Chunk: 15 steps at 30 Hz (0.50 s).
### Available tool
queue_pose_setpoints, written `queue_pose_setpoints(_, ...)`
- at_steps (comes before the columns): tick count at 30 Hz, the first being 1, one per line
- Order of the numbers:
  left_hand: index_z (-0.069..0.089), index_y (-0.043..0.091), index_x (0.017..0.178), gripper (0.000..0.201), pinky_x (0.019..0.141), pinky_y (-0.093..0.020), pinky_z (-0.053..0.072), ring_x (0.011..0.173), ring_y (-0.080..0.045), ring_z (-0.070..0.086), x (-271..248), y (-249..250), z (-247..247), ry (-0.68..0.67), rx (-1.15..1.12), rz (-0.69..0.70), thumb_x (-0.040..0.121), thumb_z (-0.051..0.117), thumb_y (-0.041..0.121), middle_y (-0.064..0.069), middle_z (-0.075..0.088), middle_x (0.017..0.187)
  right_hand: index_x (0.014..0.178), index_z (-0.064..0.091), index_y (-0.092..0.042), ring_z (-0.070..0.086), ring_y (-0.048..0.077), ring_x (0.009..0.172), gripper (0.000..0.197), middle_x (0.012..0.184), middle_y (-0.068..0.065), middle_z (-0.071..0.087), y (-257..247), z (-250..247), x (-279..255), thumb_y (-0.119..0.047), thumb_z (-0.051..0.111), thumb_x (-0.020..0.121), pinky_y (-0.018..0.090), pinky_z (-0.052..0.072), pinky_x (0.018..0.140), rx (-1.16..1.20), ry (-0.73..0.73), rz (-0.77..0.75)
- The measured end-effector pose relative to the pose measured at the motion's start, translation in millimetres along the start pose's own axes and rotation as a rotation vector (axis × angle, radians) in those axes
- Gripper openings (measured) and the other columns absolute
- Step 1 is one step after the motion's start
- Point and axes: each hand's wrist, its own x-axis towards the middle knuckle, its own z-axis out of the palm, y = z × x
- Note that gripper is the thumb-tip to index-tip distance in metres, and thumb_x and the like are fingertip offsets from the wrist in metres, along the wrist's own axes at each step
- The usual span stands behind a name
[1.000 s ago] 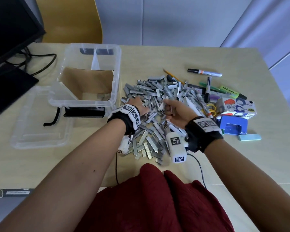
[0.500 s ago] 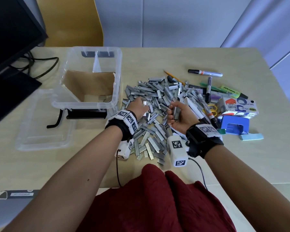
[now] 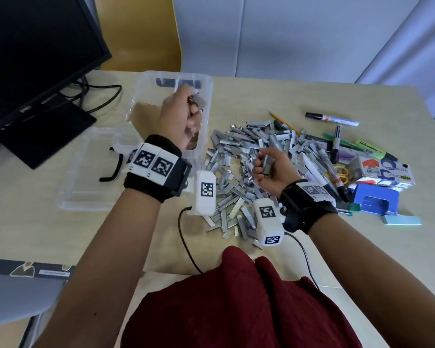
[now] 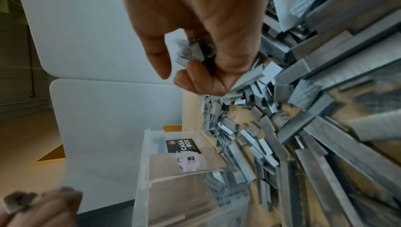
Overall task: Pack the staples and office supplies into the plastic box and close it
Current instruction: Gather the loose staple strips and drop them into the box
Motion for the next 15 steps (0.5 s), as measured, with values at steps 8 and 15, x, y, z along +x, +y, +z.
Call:
queue_pose_setpoints(8,0.041,0.007,0.074,0.022,0.048,-0.022,0.04,0.054,-0.013,0.04,29.3,8.1,-33.6,0.342,-0.152,-0.432,0.094,0.043,0.017,-0.005,0.043,0.067,0.066,0.041,-0.016,0.038,0.009,0.038,0.023,0.052,-0.002,0.044,6.1,15.8,-0.5,-0.018,0.044,0.089,0.013,0.027,0.036,-0.047,0.001,0.004)
queue_pose_setpoints(15,0.028,0.01,0.139,0.059,0.099,-0.045,0.038,0.109,-0.032,0.052,42.4,0.4,-31.2,0.19,0.346,-0.536,0.088,0.053,0.026,-0.014,0.038,0.141,0.065,0.041,-0.015,0.038,0.009,0.04,0.026,0.052,-0.001,0.043,-0.1,25.2,-10.2,-0.015,0.042,0.09,0.015,0.029,0.038,-0.108,0.009,-0.048)
